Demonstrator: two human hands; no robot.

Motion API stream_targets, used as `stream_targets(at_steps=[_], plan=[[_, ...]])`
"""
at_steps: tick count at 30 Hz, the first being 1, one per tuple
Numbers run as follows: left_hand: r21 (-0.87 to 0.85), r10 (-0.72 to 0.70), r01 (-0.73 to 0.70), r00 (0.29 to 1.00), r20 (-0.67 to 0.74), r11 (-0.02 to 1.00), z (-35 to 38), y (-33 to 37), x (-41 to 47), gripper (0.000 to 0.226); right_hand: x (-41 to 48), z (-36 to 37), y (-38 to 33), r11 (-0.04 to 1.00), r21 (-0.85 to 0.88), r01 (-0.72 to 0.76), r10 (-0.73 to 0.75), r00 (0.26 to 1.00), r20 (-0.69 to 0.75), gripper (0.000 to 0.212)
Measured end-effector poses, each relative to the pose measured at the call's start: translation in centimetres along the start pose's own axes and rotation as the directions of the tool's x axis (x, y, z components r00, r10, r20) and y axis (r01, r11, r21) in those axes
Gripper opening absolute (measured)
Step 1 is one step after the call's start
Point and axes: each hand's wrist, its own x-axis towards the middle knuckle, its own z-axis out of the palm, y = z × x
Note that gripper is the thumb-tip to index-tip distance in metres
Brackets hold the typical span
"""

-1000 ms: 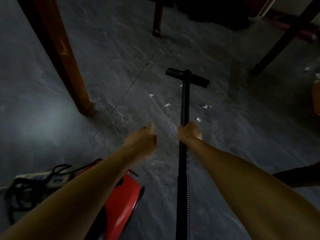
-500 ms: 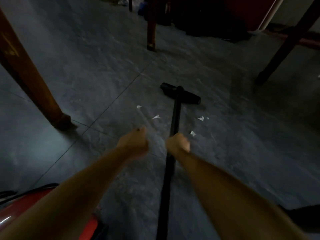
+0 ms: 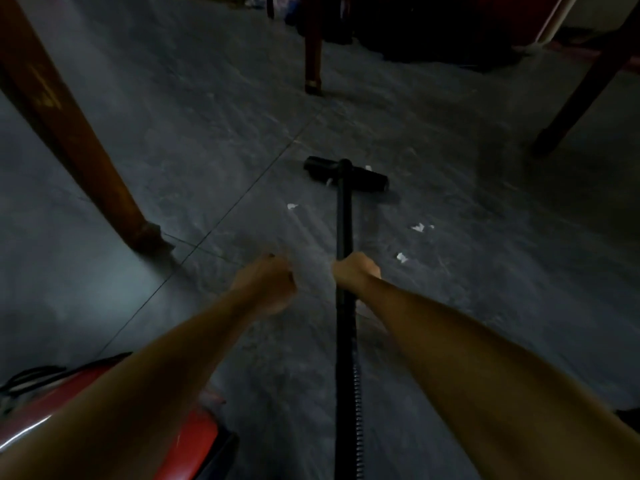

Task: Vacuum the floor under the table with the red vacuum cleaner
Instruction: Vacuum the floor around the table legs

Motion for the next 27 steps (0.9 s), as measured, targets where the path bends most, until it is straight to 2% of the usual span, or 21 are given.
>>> stream_targets(at_steps=[4,6,9,13,17,22,25,27], plan=[[0.012,-0.059,0.059,0.998,-0.024,0.998,-0.5,-1.7,-0.6,0.035,-3.6,4.3,-0.5,1.0,-0.002,0.023,-0.023,1.0,0.004,0.041],[-0.003,-0.109,0.109,0.993,-0.04,0.994,-0.9,-2.2,-0.6,0.039,-6.4,7.8,-0.9,0.999,0.006,0.052,-0.053,0.998,0.043,0.045],[-0.023,-0.111,0.109,0.989,-0.097,0.994,-1.1,-2.5,-0.4,0.032,-9.1,10.7,-1.8,0.993,-0.046,0.108,-0.103,0.989,0.105,0.053],[0.014,-0.102,0.105,0.986,-0.131,0.994,-1.1,-1.9,-0.2,0.035,-6.7,7.9,-2.4,0.99,-0.069,0.121,-0.117,0.991,0.06,0.046],[-0.052,-0.049,0.046,0.998,-0.044,0.998,-0.7,-1.7,1.0,0.031,-0.8,1.5,-1.9,0.984,-0.123,0.125,-0.128,0.992,-0.012,0.037],[-0.007,-0.061,0.06,0.996,-0.068,0.998,0.3,-1.5,2.6,0.03,6.2,-4.6,-0.4,0.998,-0.063,-0.009,-0.001,0.99,-0.144,0.046],[-0.072,-0.044,0.042,0.999,-0.027,0.996,0.9,-1.1,3.9,0.029,6.9,-4.0,0.0,0.999,-0.012,-0.04,0.038,0.989,-0.142,0.045],[-0.12,-0.054,0.051,0.998,-0.023,0.991,0.9,-0.3,4.9,0.032,5.8,-1.2,-0.2,0.999,-0.001,-0.042,0.042,0.987,-0.158,0.05]])
